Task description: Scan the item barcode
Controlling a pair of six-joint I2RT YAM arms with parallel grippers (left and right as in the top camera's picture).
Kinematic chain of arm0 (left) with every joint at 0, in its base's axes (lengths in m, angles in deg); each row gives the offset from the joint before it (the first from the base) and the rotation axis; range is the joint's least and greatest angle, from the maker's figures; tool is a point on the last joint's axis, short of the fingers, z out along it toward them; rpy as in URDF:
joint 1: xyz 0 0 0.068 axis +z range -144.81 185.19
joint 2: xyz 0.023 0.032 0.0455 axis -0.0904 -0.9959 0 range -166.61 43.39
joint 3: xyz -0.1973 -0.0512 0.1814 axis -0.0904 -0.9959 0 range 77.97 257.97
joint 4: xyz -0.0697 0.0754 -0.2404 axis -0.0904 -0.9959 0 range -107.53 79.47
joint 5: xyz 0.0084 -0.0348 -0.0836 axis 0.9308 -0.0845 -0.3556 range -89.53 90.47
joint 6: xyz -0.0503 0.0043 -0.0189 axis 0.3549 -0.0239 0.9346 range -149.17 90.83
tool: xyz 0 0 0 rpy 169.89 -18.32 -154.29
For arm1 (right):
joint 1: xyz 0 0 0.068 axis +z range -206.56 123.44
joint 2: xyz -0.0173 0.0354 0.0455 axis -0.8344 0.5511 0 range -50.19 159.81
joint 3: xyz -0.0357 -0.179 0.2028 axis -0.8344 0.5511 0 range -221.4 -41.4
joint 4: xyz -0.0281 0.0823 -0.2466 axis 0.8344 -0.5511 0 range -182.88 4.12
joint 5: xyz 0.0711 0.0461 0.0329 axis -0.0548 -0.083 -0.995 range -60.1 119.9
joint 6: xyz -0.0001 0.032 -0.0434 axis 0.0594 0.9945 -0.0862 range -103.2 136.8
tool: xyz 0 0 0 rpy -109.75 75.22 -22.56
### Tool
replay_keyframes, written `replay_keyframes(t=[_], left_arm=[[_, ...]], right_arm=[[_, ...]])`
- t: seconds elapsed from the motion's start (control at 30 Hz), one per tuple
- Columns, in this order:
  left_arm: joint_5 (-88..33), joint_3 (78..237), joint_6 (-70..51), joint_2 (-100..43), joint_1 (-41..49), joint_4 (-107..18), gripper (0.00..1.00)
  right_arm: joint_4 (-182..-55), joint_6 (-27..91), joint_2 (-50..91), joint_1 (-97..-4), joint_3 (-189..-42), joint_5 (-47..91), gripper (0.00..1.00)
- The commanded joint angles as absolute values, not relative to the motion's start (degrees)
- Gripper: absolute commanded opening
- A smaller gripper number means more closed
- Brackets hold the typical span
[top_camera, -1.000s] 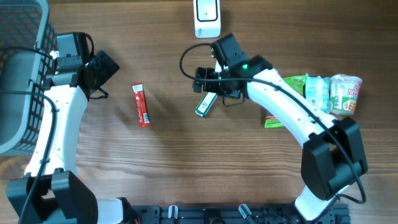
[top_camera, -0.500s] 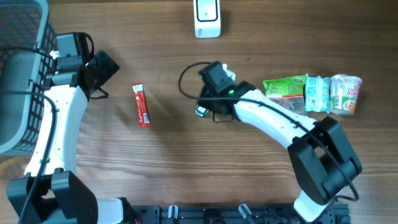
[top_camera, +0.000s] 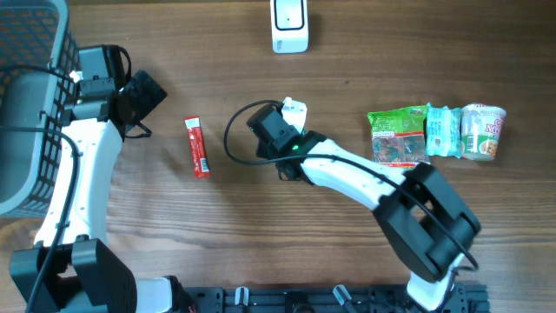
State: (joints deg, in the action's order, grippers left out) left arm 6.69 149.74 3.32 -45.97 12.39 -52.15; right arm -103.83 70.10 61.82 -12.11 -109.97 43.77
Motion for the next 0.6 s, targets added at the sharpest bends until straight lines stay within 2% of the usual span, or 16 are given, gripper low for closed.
replay_keyframes(t=[0.0,0.2,0.4,0.57], left_arm=[[7.63,150.4,4.13,-46.0,12.45,-52.15,1.0],[7.63,150.4,4.13,-46.0,12.45,-52.15,1.0],[7.63,150.4,4.13,-46.0,12.45,-52.15,1.0],[7.63,150.4,4.13,-46.0,12.45,-52.15,1.0]], right_arm=[[-103.66,70.91,64.18,-11.78,-109.91,48.01,0.05],[-103.59,67.22,64.13,-11.78,-111.15,46.09,0.05],[-107.35,56.11,60.72,-11.96,-115.13,41.43,0.05],[-111.18,56.11,58.21,-12.02,-117.3,39.71,0.05]])
